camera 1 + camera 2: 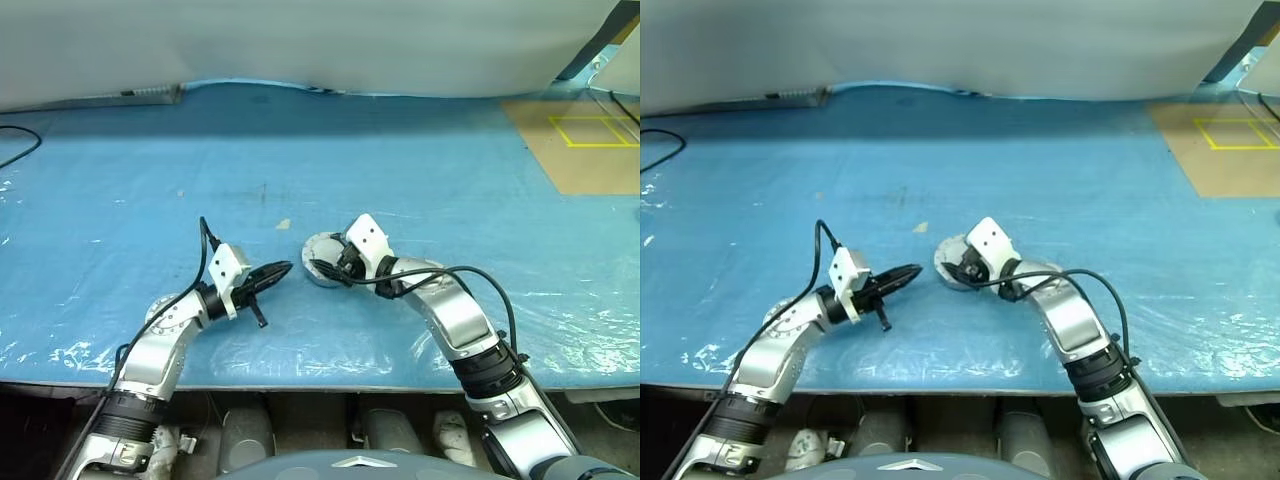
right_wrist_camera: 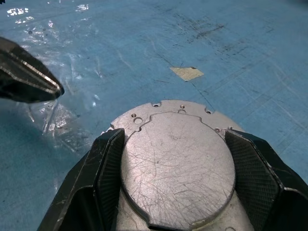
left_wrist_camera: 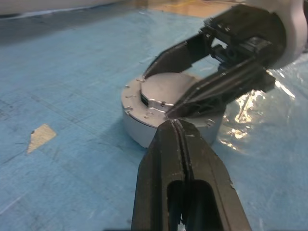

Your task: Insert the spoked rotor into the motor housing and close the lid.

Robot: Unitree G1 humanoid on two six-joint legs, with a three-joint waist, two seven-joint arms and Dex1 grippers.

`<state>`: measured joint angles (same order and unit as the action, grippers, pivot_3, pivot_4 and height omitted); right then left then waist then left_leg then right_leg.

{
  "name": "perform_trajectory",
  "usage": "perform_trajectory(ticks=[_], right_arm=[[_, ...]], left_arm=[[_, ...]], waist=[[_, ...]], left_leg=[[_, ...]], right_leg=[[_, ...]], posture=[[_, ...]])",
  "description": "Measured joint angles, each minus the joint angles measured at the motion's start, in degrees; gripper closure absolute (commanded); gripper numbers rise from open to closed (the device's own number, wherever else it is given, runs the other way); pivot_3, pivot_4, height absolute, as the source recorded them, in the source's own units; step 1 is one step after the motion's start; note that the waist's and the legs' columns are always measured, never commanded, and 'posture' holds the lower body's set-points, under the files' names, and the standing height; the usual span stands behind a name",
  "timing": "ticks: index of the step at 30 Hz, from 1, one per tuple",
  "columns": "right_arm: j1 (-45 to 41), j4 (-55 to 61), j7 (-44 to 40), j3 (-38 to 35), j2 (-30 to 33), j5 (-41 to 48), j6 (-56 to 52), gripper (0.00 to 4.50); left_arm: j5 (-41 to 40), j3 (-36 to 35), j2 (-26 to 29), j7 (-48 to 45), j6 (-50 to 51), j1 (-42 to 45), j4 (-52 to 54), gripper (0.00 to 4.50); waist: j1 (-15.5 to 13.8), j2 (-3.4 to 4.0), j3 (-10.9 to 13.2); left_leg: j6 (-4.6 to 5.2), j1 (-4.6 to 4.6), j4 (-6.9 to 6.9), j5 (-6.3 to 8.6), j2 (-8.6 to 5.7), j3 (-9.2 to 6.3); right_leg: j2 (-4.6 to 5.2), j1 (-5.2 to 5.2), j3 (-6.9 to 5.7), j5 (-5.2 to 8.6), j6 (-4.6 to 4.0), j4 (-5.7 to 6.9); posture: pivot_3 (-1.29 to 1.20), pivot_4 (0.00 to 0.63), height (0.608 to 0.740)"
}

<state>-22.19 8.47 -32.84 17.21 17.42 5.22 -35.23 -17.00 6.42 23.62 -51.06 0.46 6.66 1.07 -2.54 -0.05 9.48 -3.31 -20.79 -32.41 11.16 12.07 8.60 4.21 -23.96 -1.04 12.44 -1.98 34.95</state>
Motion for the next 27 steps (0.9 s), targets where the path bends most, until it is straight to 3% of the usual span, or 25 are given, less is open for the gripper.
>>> perform_trajectory(ticks=[9,14,18,22,27], right_arm=[[-1.54,2.02,-0.10,1.43,1.12,-0.25,-5.11,1.52],[-1.08,1.50,-0.16,1.42,1.25,-0.27,-3.97,1.52],[-0.85,1.17,-0.28,1.41,1.19,-0.26,-3.19,1.52],[-0.59,0.64,-0.30,1.16,1.22,-0.27,-2.51,1.52],[-0.28,0.01,-0.07,1.26,1.05,-0.28,-2.09,1.52]], left_arm=[[1.70,2.48,-2.06,-0.17,0.32,3.56,-1.80,4.50],[0.97,-0.10,-5.51,4.95,3.32,6.63,-6.14,4.50],[-3.46,-3.95,-4.41,11.25,21.18,7.93,-3.68,4.50],[-15.80,-9.75,-4.77,14.54,43.75,9.12,0.05,4.50],[-22.44,-13.32,-8.06,15.33,49.92,13.74,-0.94,4.50]], waist=[[-0.08,0.03,-0.06],[-0.10,0.07,-0.11],[-0.05,0.07,-0.13],[-0.17,0.06,-0.13],[-0.19,0.06,-0.13]], left_leg=[[-0.01,0.12,0.03,0.00,-0.04,0.00],[-0.01,0.12,0.05,0.00,-0.07,0.00],[-0.02,0.15,0.04,0.00,-0.09,0.00],[-0.02,0.14,0.02,-0.01,-0.13,0.00],[-0.01,0.62,0.13,0.00,-0.13,0.00]], right_leg=[[0.01,0.09,0.04,0.00,0.00,-0.01],[0.01,0.11,0.05,0.00,0.00,-0.02],[0.02,0.14,0.05,0.01,0.00,-0.02],[0.05,0.18,0.05,0.01,0.00,-0.04],[0.05,0.65,0.05,0.03,0.02,-0.16]], posture=[[0.00,0.150,0.740],[0.00,0.150,0.740],[0.00,0.150,0.740],[0.00,0.150,0.740],[0.00,0.150,0.740]])
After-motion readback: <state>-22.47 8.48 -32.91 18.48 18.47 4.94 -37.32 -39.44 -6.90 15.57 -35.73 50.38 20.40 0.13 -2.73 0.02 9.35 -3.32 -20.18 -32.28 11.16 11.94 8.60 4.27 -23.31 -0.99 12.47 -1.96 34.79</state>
